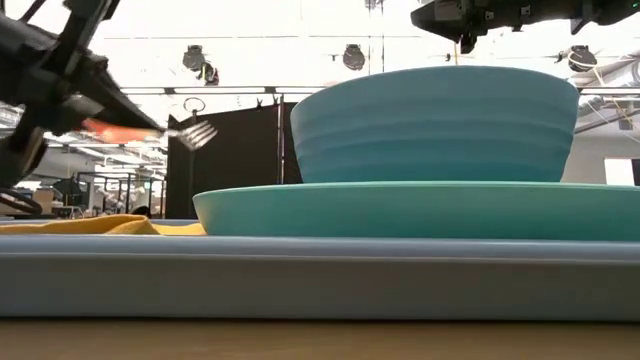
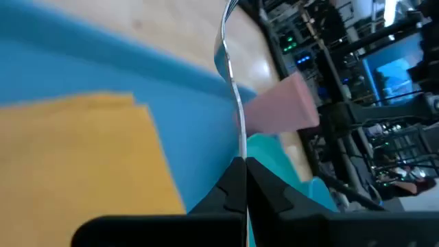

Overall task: Set up tray
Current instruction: Put the orange fork on the yellow napkin

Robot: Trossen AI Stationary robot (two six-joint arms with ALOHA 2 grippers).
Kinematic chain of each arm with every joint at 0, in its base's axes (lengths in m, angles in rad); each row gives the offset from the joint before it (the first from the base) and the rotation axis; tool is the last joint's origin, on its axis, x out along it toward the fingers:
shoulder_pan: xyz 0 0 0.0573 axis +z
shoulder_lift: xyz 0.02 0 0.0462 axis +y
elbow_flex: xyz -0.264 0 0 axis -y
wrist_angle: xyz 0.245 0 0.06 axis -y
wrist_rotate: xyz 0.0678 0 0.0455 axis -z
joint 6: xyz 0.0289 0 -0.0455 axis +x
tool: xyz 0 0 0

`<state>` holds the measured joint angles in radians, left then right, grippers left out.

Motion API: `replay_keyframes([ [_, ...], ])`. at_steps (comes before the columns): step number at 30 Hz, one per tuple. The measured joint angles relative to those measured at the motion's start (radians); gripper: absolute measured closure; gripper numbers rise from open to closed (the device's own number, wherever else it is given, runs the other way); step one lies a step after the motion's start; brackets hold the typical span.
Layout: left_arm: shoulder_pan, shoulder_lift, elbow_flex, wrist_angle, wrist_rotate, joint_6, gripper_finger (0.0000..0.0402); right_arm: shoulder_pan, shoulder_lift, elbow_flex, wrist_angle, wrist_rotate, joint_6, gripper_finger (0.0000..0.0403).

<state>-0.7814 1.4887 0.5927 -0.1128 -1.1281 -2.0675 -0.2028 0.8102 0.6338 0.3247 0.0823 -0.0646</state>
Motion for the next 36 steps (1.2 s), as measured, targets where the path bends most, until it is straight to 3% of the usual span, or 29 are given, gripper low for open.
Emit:
replay_keyframes([
  [7, -0.068, 0.171, 0.073, -0.087, 0.058, -0.295, 0.0401, 0.000, 0.000, 0.000, 0.002, 0.000, 0.047, 0.0325],
  [12, -0.068, 0.192, 0.148, -0.205, 0.159, -0.323, 0.0401, 0.000, 0.000, 0.000, 0.001, 0.000, 0.053, 0.0326],
  [18, -0.064, 0.192, 0.298, -0.545, 0.329, -0.338, 0.0401, 0.000, 0.000, 0.000, 0.001, 0.000, 0.053, 0.0325],
  [20, -0.059, 0.193, 0.322, -0.596, 0.343, -0.340, 0.0401, 0.000, 0.000, 0.000, 0.000, 0.000, 0.052, 0.0325],
  [27, -0.039, 0.274, 0.327, -0.520, 0.394, -0.337, 0.0401, 0.000, 0.000, 0.000, 0.000, 0.000, 0.050, 0.0326],
  [36, -0.024, 0.349, 0.332, -0.426, 0.379, -0.308, 0.0401, 0.000, 0.000, 0.000, 0.002, 0.000, 0.053, 0.0326],
])
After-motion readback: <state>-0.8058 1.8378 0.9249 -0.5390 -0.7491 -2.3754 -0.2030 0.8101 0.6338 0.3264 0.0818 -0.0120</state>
